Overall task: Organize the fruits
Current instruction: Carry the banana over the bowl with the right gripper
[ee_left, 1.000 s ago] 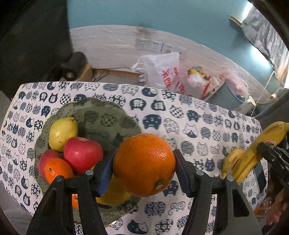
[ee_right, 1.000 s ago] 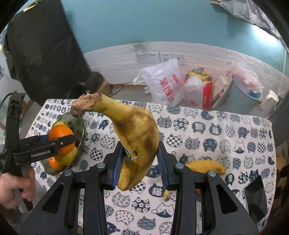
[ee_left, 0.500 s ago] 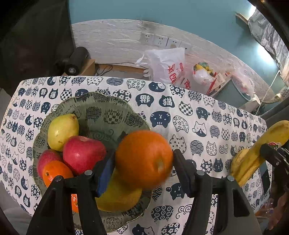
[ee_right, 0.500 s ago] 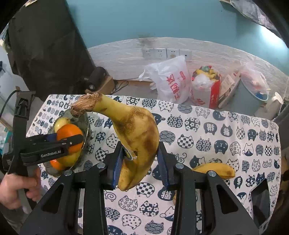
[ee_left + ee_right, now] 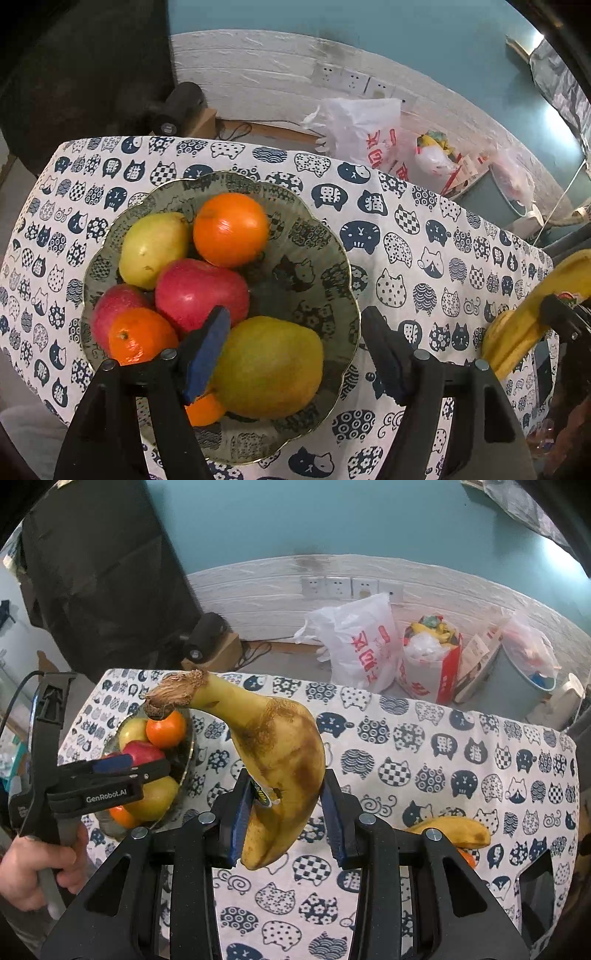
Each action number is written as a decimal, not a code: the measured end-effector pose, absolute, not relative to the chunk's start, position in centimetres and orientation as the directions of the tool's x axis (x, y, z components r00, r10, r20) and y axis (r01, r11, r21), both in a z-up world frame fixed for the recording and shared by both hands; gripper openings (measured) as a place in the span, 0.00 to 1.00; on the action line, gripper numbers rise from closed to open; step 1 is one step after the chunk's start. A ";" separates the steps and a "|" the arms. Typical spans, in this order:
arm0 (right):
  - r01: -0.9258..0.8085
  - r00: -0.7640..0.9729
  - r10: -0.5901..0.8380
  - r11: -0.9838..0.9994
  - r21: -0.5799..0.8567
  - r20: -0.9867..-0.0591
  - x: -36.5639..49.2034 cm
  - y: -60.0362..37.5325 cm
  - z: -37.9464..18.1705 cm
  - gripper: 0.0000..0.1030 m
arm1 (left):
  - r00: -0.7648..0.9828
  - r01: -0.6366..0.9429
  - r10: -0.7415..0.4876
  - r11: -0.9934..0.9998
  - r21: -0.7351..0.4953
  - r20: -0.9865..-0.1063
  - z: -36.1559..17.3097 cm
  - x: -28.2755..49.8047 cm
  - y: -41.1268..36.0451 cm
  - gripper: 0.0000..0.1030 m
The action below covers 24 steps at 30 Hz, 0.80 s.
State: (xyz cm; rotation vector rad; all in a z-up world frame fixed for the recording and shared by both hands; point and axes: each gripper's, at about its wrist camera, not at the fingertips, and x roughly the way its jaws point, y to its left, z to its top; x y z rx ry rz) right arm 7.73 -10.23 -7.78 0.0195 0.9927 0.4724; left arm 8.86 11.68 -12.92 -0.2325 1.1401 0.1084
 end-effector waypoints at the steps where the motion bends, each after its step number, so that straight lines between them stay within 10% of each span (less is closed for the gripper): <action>1: -0.380 0.452 0.394 0.897 0.227 -0.800 7.7 -9.9 -7.7 0.34 | 0.417 -0.207 -0.034 0.970 -0.131 -0.908 -12.8 8.6 12.0 0.73; 24: -0.560 0.397 0.374 0.822 0.102 -0.838 9.3 4.1 -6.8 0.34 | 0.464 -0.386 0.063 0.912 -0.138 -0.884 -11.1 0.3 24.0 0.73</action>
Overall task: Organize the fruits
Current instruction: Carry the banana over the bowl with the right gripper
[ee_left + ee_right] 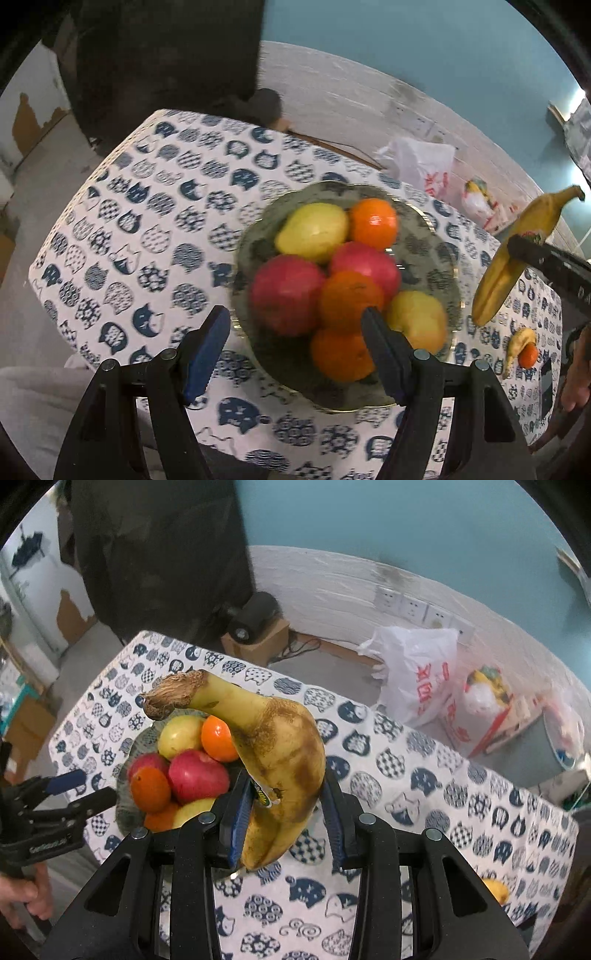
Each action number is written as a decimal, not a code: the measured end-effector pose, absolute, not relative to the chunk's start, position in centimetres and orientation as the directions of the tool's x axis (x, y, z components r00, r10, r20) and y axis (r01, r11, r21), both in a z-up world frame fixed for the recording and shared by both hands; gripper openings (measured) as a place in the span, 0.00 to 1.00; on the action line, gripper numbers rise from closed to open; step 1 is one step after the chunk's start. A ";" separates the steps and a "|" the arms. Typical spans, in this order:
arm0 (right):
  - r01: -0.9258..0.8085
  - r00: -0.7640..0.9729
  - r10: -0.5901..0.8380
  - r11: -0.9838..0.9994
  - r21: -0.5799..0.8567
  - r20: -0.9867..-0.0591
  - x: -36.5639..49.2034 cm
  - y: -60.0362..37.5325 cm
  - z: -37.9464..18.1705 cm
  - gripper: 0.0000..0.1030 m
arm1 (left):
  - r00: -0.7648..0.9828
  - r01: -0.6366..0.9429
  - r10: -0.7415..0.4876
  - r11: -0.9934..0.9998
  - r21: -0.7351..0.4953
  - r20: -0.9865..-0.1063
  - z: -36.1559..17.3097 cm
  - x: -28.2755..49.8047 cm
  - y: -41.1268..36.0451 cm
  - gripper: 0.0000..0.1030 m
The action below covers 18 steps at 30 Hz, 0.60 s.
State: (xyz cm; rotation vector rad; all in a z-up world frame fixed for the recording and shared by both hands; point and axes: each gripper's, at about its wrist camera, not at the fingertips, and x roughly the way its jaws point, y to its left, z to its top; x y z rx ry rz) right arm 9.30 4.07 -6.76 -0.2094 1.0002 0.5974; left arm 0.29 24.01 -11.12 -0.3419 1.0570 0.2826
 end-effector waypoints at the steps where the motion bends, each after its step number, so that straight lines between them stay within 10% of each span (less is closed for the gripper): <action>1: -0.571 0.392 0.363 0.816 0.085 -0.845 9.6 4.9 -6.9 0.34 | 0.463 -0.390 0.065 0.910 -0.138 -0.884 -11.2 0.1 24.4 0.73; 18: -0.677 0.334 0.222 0.733 -0.069 -0.916 10.3 13.5 -12.1 0.34 | 0.449 -0.391 0.102 0.916 -0.093 -0.888 -12.3 0.6 26.3 0.73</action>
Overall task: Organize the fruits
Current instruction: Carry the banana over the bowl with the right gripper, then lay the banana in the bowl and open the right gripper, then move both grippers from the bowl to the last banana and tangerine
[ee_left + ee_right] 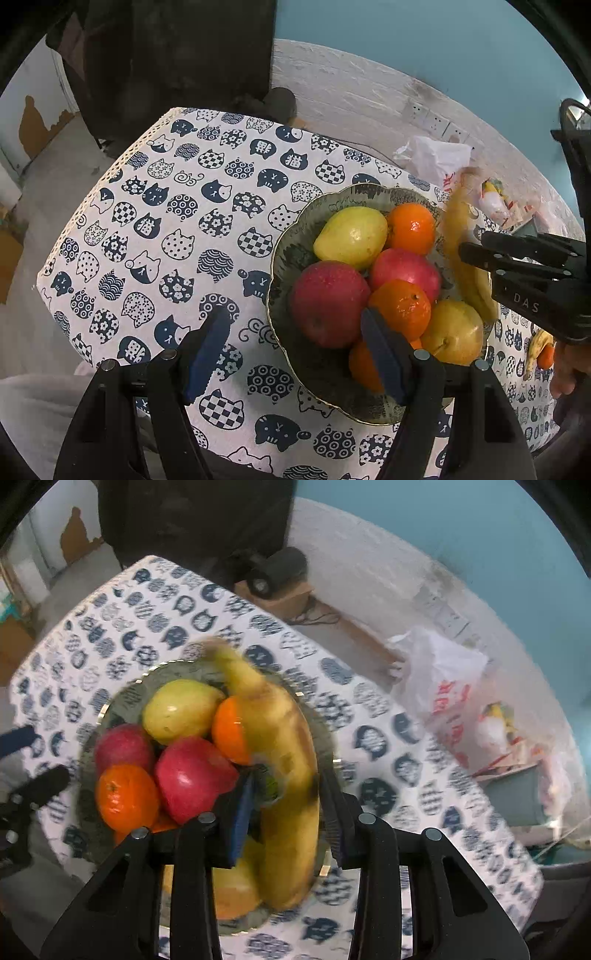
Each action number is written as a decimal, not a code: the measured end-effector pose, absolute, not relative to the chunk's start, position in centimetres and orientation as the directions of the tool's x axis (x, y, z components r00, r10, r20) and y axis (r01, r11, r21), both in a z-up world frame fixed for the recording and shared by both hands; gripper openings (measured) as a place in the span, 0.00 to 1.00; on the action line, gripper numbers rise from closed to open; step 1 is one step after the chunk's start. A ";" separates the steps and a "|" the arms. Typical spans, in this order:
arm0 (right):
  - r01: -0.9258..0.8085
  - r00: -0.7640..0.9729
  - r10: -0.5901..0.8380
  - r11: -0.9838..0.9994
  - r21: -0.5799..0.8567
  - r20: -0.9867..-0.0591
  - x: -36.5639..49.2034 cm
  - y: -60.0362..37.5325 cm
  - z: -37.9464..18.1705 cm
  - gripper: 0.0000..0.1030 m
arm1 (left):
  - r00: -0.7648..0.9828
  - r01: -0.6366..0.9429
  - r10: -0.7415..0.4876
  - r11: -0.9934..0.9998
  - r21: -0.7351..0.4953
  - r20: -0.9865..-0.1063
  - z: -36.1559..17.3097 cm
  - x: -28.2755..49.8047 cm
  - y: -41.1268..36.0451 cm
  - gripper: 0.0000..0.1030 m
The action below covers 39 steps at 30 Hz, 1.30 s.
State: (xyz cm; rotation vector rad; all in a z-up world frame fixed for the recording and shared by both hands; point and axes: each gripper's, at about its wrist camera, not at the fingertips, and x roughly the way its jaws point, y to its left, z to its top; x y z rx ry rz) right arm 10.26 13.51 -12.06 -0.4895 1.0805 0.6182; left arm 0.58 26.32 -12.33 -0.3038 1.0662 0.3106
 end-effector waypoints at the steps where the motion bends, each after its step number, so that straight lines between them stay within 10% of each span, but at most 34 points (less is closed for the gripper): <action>1: -0.678 0.331 0.228 0.733 -0.062 -0.916 10.2 13.7 -12.1 0.34 | 0.446 -0.390 0.101 0.916 -0.092 -0.890 -12.4 0.6 26.3 0.73; 39: -0.488 0.349 0.266 0.870 0.068 -0.899 6.5 -2.5 -7.7 0.69 | 0.458 -0.117 0.049 0.993 -0.006 -0.888 -10.2 4.4 11.8 0.78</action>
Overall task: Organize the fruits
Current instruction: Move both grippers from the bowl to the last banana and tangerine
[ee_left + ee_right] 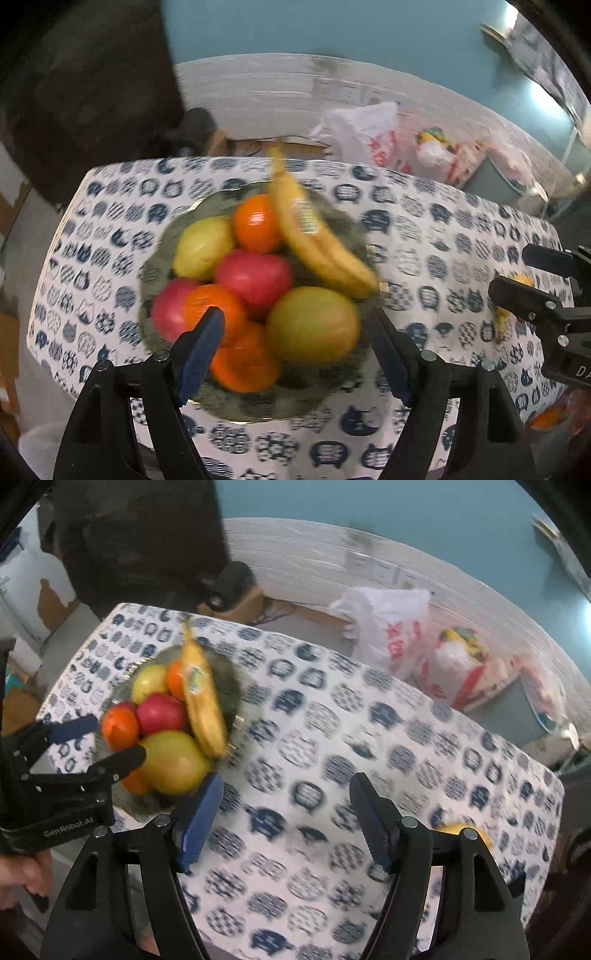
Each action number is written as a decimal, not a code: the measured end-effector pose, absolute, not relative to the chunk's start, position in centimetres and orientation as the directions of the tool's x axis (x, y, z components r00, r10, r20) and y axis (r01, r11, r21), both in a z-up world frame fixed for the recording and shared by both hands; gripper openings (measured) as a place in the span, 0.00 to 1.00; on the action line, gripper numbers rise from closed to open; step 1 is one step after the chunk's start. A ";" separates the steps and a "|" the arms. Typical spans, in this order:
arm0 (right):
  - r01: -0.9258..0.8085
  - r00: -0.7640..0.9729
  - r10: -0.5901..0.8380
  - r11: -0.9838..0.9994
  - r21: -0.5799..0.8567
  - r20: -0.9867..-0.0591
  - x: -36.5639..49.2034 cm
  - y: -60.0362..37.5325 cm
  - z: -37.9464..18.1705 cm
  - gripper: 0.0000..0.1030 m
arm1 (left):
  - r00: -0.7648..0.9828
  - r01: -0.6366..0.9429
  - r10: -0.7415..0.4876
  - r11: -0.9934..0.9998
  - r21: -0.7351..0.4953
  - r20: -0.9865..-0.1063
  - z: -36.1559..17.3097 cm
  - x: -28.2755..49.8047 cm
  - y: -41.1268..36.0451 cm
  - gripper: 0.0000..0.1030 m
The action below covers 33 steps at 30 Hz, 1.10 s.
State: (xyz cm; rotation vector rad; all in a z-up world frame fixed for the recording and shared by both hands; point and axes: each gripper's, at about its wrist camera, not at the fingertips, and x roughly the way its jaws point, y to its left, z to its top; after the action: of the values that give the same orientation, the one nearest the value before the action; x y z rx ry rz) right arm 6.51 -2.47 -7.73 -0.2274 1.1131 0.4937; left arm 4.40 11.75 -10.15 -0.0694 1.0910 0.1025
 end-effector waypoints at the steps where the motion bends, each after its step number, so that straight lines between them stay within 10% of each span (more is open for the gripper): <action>1: -0.474 0.350 0.258 0.878 0.067 -0.900 6.4 -3.5 -7.8 0.69 | 0.456 -0.093 0.041 0.996 -0.002 -0.889 -10.2 4.6 10.7 0.78; 33: -0.096 0.273 0.116 0.991 0.093 -0.955 8.3 -25.0 -15.4 0.69 | 0.358 0.256 -0.041 0.965 0.056 -0.933 -14.2 9.5 -7.3 0.78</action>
State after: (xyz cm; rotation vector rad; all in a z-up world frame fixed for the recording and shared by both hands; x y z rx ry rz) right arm 8.30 -24.99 -15.43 0.0184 1.2865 0.1426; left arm 9.50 -7.32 -14.24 0.2048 1.1919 -0.1929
